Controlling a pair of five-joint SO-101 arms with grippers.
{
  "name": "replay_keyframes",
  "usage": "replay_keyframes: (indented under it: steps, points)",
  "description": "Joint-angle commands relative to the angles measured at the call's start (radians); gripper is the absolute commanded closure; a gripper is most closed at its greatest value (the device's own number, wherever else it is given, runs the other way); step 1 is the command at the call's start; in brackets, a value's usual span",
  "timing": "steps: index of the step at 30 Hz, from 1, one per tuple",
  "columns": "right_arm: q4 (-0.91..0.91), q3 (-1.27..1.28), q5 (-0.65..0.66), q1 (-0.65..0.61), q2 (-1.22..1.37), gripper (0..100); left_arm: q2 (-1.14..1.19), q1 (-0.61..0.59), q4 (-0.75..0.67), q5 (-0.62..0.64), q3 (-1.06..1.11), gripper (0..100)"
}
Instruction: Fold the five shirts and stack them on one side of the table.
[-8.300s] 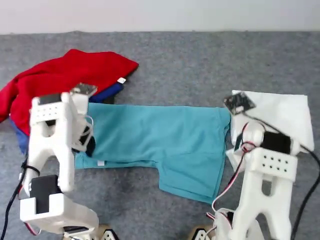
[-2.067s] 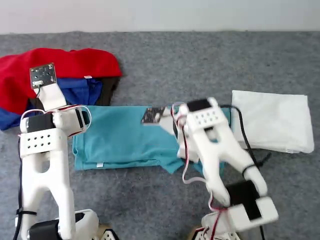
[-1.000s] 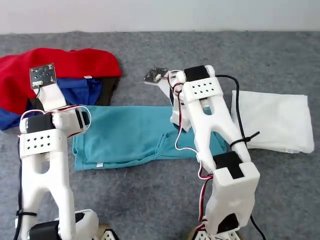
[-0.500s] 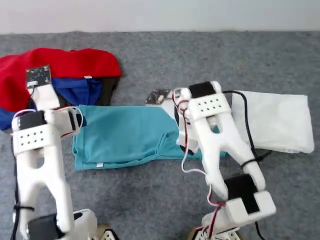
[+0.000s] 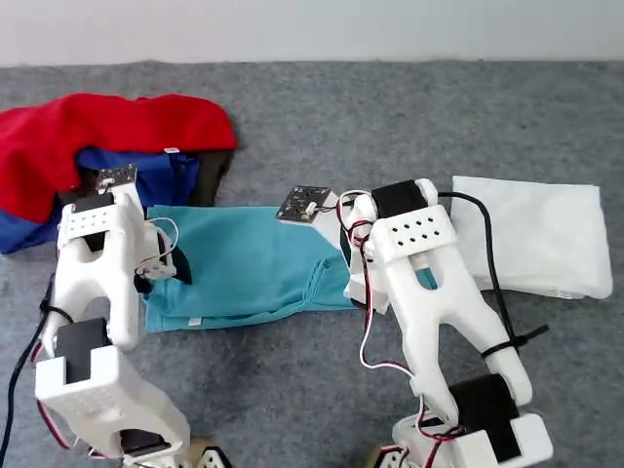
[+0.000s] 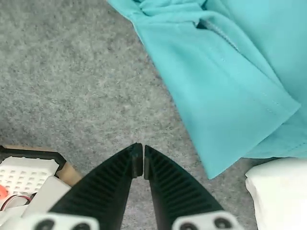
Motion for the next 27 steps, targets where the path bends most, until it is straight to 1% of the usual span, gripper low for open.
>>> replay_keyframes:
  steps: [1,4,9,13,17,21,22,24,27]
  points:
    - [-0.001,-0.005,0.006,-0.007,-0.048,98.7,-0.005,0.003,-0.015,0.017,-0.036,75]
    - [-0.001,-0.005,0.006,-0.005,-0.047,98.7,-0.032,0.009,0.017,0.017,-0.041,75]
    - [-0.001,-0.005,0.006,-0.002,-0.047,98.7,-0.167,0.002,0.092,0.009,-0.038,75]
    - [-0.001,-0.005,0.006,-0.004,-0.047,98.8,-0.209,-0.011,0.063,0.018,-0.027,75]
    - [-0.001,-0.005,0.006,-0.001,-0.047,98.9,-0.118,-0.081,-0.006,0.041,-0.015,76]
    - [-0.012,-0.005,0.006,-0.004,-0.047,98.8,0.049,-0.107,-0.066,0.032,-0.018,76]
    - [-0.015,-0.005,0.006,-0.005,-0.047,98.7,0.080,-0.101,-0.068,0.034,-0.027,76]
    - [-0.030,-0.005,0.006,-0.005,-0.047,98.7,0.126,-0.089,-0.009,0.038,-0.091,77]
    - [-0.033,-0.005,0.006,-0.005,-0.047,98.7,0.195,-0.035,0.037,0.031,-0.136,82]
